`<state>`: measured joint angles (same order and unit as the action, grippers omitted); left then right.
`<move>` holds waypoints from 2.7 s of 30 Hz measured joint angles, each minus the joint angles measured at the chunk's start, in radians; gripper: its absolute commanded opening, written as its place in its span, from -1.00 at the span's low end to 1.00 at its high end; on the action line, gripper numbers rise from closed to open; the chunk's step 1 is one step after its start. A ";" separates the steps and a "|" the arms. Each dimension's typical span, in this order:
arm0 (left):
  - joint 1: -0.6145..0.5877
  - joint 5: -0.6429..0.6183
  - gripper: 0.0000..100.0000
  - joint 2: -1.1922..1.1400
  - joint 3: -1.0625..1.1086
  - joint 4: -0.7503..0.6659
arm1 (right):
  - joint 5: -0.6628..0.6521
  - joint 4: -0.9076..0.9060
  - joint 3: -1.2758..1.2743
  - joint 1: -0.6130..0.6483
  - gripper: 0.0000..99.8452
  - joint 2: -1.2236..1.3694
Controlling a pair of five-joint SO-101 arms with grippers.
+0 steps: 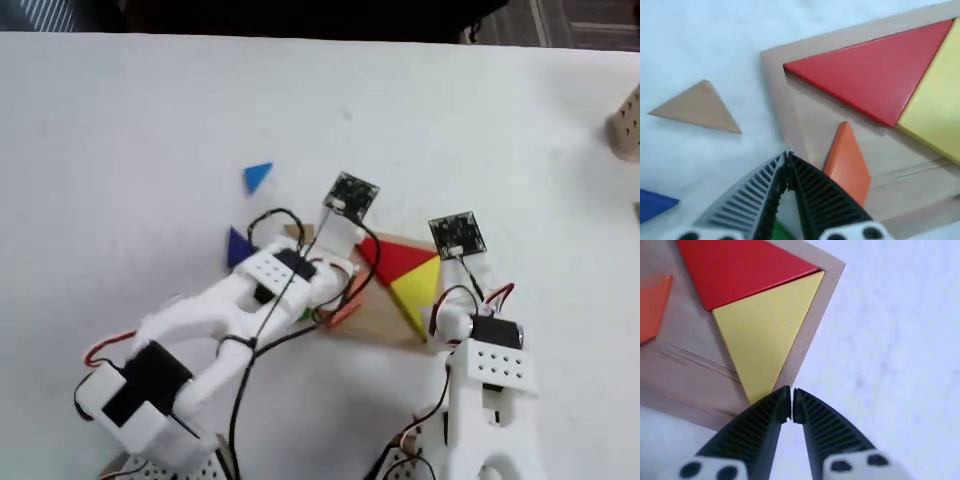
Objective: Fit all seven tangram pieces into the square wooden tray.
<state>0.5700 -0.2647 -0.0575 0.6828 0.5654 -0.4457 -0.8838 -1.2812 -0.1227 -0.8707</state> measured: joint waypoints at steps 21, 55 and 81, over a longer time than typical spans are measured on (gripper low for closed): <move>0.054 0.000 -0.95 0.000 0.000 0.008 | -0.002 0.000 0.000 0.000 -0.96 0.000; 0.230 -0.002 -0.96 0.060 0.014 0.060 | -0.002 0.012 0.000 -0.002 -0.96 0.000; 0.281 -0.008 -0.96 0.052 0.015 -0.074 | -0.002 0.021 0.014 -0.005 -0.96 -0.002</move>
<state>0.8508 -0.2723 -0.0054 0.6981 0.4918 -0.4473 -0.8623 -1.2674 -0.1274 -0.8723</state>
